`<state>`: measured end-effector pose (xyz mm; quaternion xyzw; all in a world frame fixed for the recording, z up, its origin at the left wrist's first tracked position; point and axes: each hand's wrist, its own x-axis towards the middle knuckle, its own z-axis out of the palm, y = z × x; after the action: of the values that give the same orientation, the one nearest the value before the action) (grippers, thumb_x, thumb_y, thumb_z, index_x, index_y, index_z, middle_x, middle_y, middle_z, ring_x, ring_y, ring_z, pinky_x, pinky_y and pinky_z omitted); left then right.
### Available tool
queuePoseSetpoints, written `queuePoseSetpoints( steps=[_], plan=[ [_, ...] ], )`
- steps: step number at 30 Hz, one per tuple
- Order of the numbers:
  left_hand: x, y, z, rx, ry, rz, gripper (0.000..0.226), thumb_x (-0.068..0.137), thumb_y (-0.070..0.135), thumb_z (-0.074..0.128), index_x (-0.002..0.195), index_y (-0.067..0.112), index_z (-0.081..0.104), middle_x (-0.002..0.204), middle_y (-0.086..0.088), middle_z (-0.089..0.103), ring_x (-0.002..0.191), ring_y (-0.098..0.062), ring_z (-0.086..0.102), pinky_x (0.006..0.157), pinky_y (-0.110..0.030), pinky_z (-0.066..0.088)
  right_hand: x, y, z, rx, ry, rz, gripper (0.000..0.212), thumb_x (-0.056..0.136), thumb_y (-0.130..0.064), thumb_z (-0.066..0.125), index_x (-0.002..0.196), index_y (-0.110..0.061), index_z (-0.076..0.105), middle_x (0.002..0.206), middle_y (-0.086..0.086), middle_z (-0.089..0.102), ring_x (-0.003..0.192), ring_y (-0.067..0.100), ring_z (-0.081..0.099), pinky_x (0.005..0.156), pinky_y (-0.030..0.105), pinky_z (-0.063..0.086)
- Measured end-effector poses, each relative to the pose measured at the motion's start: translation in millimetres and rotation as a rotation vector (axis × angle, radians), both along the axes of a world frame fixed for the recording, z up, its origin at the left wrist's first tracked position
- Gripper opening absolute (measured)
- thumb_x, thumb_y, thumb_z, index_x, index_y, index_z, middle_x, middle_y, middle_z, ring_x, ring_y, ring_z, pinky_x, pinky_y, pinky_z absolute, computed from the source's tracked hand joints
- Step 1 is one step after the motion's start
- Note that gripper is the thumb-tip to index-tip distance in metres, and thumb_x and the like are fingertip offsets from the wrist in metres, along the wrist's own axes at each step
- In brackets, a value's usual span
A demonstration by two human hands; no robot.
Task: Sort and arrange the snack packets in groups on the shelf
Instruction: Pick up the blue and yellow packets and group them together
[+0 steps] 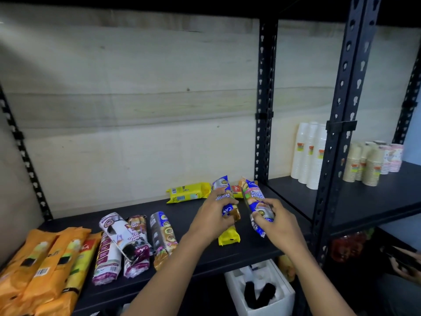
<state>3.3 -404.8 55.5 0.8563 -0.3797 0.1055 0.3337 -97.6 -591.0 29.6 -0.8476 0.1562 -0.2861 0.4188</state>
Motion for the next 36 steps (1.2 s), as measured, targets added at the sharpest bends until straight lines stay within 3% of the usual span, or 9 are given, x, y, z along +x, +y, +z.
queuePoseSetpoints(
  steps=[5, 10, 15, 18, 21, 24, 28, 32, 36],
  plan=[
    [0, 41, 5, 0.081, -0.014, 0.102, 0.041, 0.083, 0.025, 0.071, 0.122, 0.035, 0.065, 0.151, 0.009, 0.034, 0.137, -0.011, 0.039, 0.098, -0.016, 0.029, 6, 27, 10, 0.013, 0.011, 0.066, 0.042, 0.084, -0.043, 0.073, 0.121, -0.034, 0.055, 0.105, -0.008, 0.067, 0.081, -0.005, 0.064, 0.053, 0.009, 0.046],
    [-3, 76, 2, 0.146, -0.035, 0.190, 0.039, 0.084, 0.027, 0.069, 0.123, 0.032, 0.066, 0.153, 0.006, 0.036, 0.137, -0.016, 0.041, 0.105, -0.026, 0.037, 20, 58, 14, -0.005, 0.063, 0.119, 0.038, 0.084, -0.048, 0.069, 0.117, -0.034, 0.057, 0.101, -0.008, 0.068, 0.074, -0.004, 0.065, 0.051, 0.011, 0.046],
    [-7, 91, -5, 0.240, -0.016, 0.242, 0.043, 0.084, 0.030, 0.069, 0.126, 0.034, 0.063, 0.153, 0.005, 0.036, 0.131, -0.018, 0.047, 0.102, -0.032, 0.045, 42, 95, 11, -0.126, 0.156, 0.119, 0.036, 0.084, -0.054, 0.059, 0.109, -0.029, 0.056, 0.101, -0.003, 0.064, 0.080, 0.011, 0.065, 0.059, 0.031, 0.055],
    [-8, 97, -12, 0.280, -0.032, 0.253, 0.042, 0.083, 0.029, 0.068, 0.124, 0.036, 0.064, 0.150, 0.004, 0.039, 0.127, -0.021, 0.051, 0.100, -0.036, 0.047, 50, 111, 8, -0.211, 0.173, 0.132, 0.037, 0.085, -0.051, 0.057, 0.111, -0.024, 0.056, 0.101, 0.000, 0.063, 0.087, 0.020, 0.062, 0.066, 0.034, 0.054],
    [-7, 100, -16, 0.255, -0.036, 0.260, 0.035, 0.082, 0.025, 0.066, 0.116, 0.031, 0.069, 0.138, -0.001, 0.050, 0.123, -0.028, 0.049, 0.096, -0.041, 0.049, 59, 116, 3, -0.356, 0.195, 0.117, 0.040, 0.086, -0.054, 0.053, 0.113, -0.024, 0.055, 0.105, 0.001, 0.066, 0.096, 0.024, 0.060, 0.081, 0.039, 0.051],
    [-2, 98, -15, 0.302, -0.038, 0.260, 0.025, 0.083, 0.023, 0.062, 0.105, 0.021, 0.073, 0.118, -0.008, 0.059, 0.107, -0.030, 0.053, 0.087, -0.043, 0.050, 67, 119, -3, -0.457, 0.226, 0.116, 0.044, 0.087, -0.057, 0.051, 0.117, -0.025, 0.055, 0.110, 0.000, 0.067, 0.106, 0.025, 0.057, 0.086, 0.040, 0.046],
    [3, 95, -28, 0.317, -0.019, 0.270, 0.040, 0.076, 0.041, 0.039, 0.092, 0.020, 0.070, 0.100, -0.005, 0.064, 0.094, -0.027, 0.055, 0.085, -0.046, 0.049, 71, 121, -14, -0.573, 0.272, 0.080, 0.044, 0.089, -0.060, 0.045, 0.114, -0.027, 0.056, 0.109, -0.004, 0.069, 0.112, 0.027, 0.049, 0.087, 0.042, 0.042],
    [0, 97, -38, 0.268, -0.040, 0.252, 0.040, 0.086, 0.042, 0.059, 0.123, 0.026, 0.063, 0.123, 0.001, 0.063, 0.114, -0.025, 0.051, 0.099, -0.043, 0.045, 71, 121, -20, -0.648, 0.263, 0.061, 0.041, 0.098, -0.050, 0.036, 0.118, -0.027, 0.063, 0.114, -0.002, 0.067, 0.113, 0.027, 0.046, 0.086, 0.041, 0.038],
    [-3, 101, -42, 0.345, -0.028, 0.267, 0.056, 0.087, 0.028, 0.061, 0.141, 0.016, 0.050, 0.148, -0.002, 0.045, 0.131, -0.024, 0.046, 0.105, -0.038, 0.044, 73, 115, -20, -0.647, 0.263, 0.130, 0.041, 0.101, -0.042, 0.033, 0.123, -0.026, 0.064, 0.124, -0.001, 0.060, 0.118, 0.023, 0.044, 0.090, 0.041, 0.039]
  ],
)
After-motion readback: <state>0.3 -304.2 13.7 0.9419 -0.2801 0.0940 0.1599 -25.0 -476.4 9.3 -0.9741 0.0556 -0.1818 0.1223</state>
